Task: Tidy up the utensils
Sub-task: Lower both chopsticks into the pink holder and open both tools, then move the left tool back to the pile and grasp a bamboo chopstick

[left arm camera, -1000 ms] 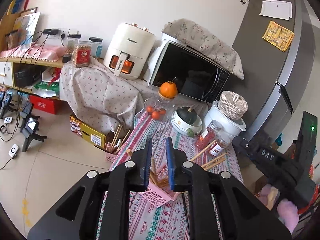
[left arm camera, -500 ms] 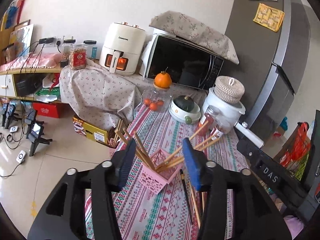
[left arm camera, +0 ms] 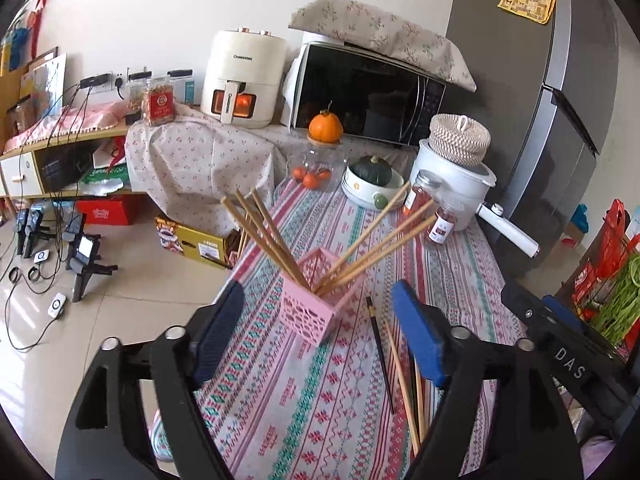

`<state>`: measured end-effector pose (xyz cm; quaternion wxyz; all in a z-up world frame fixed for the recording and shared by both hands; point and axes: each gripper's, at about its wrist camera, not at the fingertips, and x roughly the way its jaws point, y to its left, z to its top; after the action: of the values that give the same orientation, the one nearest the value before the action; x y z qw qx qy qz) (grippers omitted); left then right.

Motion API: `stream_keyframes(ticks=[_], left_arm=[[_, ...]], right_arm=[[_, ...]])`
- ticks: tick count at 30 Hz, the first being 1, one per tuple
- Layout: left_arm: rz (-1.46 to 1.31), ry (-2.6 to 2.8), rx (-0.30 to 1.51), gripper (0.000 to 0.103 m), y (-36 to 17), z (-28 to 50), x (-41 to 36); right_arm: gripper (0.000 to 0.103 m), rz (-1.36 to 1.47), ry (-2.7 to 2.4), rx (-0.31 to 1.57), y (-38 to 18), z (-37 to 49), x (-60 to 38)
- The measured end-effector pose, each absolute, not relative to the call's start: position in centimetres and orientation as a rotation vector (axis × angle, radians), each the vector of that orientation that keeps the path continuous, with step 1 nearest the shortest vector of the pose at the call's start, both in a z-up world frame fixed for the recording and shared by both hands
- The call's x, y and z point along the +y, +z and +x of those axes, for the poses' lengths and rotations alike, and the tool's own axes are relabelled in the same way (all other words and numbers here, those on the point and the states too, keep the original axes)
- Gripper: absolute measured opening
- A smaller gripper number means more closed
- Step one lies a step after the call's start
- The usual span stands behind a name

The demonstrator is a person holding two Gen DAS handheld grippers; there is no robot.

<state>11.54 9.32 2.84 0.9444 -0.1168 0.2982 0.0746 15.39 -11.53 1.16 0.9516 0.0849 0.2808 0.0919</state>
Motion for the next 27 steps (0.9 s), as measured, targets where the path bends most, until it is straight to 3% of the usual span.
stream_keyframes(ticks=[9,16,27], left_arm=[[-0.212,0.134,0.637,0.092,2.0,10.3,7.3],[-0.184,0.155,0.686,0.095,0.6,10.3,6.5],[-0.239,0.081,1.077,0.096,-7.7,15.0,4.6]], right_arm=[[0.089,0.156,0.163,0.615,-0.6,13.9,-13.3],[0.096,0.187,0.105,0.662,-2.8,13.0,-16.6],[0.096,0.305,0.082,0.912,-11.0,13.4,-24.1]])
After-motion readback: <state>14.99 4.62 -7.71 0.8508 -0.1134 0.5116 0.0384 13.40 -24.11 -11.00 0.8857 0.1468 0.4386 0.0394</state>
